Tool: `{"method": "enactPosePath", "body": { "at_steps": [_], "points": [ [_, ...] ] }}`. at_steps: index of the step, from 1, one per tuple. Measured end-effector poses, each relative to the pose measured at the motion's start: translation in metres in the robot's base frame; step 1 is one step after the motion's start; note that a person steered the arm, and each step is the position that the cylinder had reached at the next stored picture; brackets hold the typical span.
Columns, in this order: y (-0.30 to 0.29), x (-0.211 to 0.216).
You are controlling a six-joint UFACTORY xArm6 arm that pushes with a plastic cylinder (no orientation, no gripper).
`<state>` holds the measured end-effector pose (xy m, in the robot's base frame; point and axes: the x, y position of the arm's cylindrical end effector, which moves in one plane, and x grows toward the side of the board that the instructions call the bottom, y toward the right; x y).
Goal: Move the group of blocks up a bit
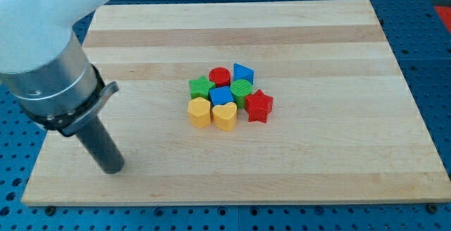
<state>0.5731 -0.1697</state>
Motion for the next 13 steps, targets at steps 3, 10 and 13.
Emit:
{"method": "enactPosePath", "body": {
  "at_steps": [3, 10, 13],
  "points": [
    [0.113, -0.024],
    [0.168, -0.036],
    [0.152, -0.07]
  ]
}}
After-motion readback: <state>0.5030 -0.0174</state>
